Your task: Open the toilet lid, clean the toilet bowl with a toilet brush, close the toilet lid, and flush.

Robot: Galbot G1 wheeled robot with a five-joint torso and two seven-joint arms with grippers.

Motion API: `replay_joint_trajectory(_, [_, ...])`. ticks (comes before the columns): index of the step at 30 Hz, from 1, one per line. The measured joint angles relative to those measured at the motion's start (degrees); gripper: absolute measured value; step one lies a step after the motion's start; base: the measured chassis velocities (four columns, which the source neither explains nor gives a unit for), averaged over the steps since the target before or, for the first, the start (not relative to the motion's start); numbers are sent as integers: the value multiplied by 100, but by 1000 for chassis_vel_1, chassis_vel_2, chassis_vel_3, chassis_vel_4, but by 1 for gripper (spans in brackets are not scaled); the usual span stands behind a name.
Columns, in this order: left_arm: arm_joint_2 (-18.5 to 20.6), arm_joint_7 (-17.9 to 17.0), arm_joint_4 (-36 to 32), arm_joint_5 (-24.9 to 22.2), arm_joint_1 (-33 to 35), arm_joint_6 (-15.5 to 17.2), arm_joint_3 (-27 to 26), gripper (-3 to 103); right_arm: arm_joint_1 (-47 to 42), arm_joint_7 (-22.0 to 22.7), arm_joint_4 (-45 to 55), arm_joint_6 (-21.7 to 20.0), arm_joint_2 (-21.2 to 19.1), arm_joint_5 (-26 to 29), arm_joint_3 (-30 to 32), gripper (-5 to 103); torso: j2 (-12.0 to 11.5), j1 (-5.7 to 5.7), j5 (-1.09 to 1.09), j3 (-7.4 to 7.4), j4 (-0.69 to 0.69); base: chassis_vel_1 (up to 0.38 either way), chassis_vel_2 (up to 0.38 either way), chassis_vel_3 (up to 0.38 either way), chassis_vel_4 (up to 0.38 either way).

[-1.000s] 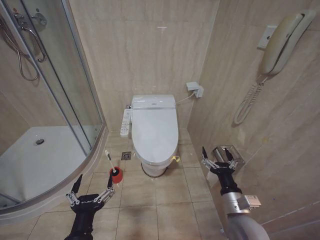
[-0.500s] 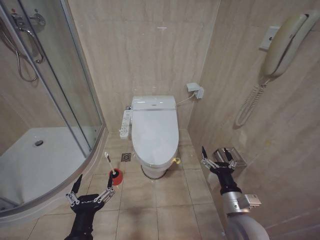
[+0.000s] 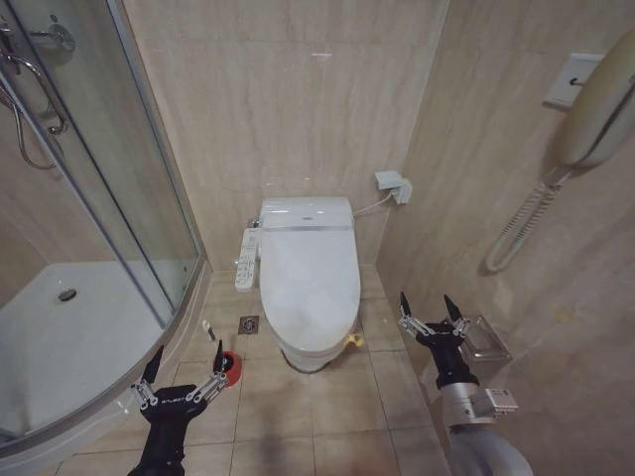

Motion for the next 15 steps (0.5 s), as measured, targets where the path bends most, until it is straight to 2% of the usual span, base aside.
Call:
replay_joint_trajectory(9, [0,0,0,0,0,0,0,100,48,-21,-51,-5,5,17,-24,100,1,-2,0,0,-1,-115,111,111,-123])
replay_joint_trajectory(15, [0,0,0,0,0,0,0,100,41,-12,-66,-4,19,14,-29,100,0,0,-2,0,-1,-187,208,195,-212])
